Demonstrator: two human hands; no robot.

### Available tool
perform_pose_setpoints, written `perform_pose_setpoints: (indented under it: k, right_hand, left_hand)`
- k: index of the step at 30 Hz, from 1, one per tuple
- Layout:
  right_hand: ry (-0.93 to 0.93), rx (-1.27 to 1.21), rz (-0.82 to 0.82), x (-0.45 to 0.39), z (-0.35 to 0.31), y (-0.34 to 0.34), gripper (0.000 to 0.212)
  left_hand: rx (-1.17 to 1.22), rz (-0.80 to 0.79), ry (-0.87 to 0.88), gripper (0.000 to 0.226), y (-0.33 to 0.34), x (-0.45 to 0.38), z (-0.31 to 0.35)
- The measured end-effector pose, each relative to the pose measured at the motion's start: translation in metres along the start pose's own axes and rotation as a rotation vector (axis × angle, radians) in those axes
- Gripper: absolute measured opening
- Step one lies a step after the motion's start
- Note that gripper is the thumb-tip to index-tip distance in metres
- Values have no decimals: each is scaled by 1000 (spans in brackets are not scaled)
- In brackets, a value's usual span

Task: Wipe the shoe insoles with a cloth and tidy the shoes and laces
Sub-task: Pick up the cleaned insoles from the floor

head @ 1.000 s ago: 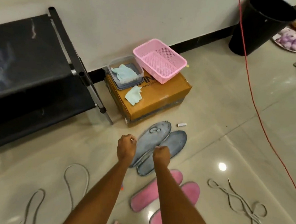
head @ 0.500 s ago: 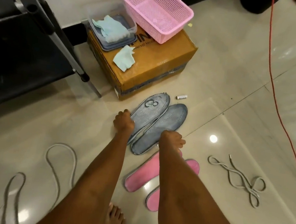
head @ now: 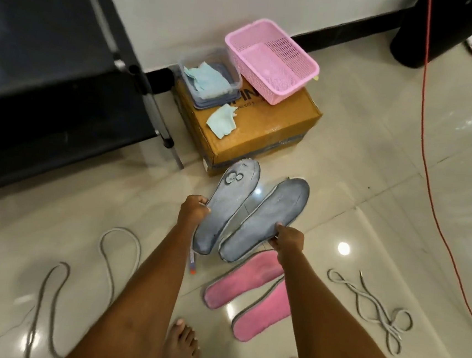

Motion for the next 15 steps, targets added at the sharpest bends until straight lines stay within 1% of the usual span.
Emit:
perform_pose_setpoints:
  k: [1,4,9,11,13,14,15]
  right_hand:
    - [1,8,-21,10,-3,-2,23]
    - [80,16,-122,46,-13,6,24]
    - [133,193,-381,127,-17,39,26]
    - [118,228,-455,163,-16,52,30]
    - [75,259,-502,196,-15,70,31]
    - [49,278,-518,209,-14,79,31]
    - [22,298,-536,225,-15,91,29]
  left_hand:
    - [36,-2,-22,30,-9,8,0]
    - [113,8,-85,30,-39,37,-2]
    - [232,47,-168,29,-99,92,-26]
    - [276,91,-192,23,-129,116,-43]
    - [338,161,-213,9,-161,133,-66]
    - [377,201,-235,11,-174,139,-76]
    - [424,256,-244,18,-192,145,-85]
Point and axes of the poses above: each hand's wrist, its own x-axis away from the middle knuckle, its own y-axis out of the palm, z = x × y, the point moved 3 cm from there along -x, towards the middle knuckle, and after that the axes turned 10 degrees about y, right-handed, at the moved point
